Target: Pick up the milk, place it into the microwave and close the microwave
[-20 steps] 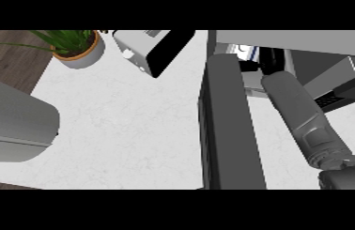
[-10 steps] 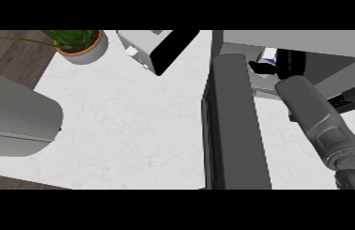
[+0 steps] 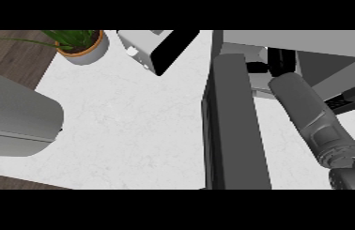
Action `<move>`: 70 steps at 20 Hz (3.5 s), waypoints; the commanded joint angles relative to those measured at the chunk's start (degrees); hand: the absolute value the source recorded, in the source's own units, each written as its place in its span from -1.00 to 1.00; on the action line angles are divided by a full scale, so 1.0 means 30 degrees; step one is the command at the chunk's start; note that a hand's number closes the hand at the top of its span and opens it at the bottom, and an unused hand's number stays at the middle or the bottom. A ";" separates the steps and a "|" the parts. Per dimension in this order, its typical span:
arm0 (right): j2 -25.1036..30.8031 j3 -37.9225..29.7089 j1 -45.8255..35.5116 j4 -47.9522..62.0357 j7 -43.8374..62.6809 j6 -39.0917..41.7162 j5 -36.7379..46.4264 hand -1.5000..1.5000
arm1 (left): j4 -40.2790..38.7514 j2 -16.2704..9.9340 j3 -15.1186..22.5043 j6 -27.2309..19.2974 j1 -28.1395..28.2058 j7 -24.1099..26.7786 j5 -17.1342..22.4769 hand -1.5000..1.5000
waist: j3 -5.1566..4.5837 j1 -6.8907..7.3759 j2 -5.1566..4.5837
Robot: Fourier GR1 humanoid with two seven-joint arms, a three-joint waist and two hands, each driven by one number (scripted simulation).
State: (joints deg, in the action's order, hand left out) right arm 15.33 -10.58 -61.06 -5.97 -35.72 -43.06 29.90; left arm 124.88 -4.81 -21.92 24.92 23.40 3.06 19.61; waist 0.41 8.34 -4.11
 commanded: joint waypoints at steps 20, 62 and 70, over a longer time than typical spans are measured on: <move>-0.1516 -0.3946 0.1344 -0.0202 -0.4650 1.0117 -0.4465 -1.00 | -0.2184 0.0524 0.3712 0.2024 -0.1665 0.0572 -0.1875 -1.00 | -0.0077 -0.1684 0.0790; 0.0483 -0.1382 1.9439 -1.4520 -0.6986 2.1691 -0.8133 -1.00 | -1.5673 0.1604 1.7197 -0.6865 -1.2553 0.0918 -0.9494 1.00 | -0.0175 -0.3687 0.1382; 0.0137 -0.0008 2.0902 -1.9218 -0.5764 2.2704 -0.9595 -1.00 | -2.2117 0.1602 2.0116 -1.2491 -1.4560 0.5987 -0.7492 1.00 | -0.0213 -0.4258 0.1240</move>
State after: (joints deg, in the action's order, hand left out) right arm 15.74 -12.12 -1.81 -58.87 -49.88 18.54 2.97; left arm 67.32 -0.18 34.80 -5.59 -18.12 14.52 -5.29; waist -0.19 -3.52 -0.05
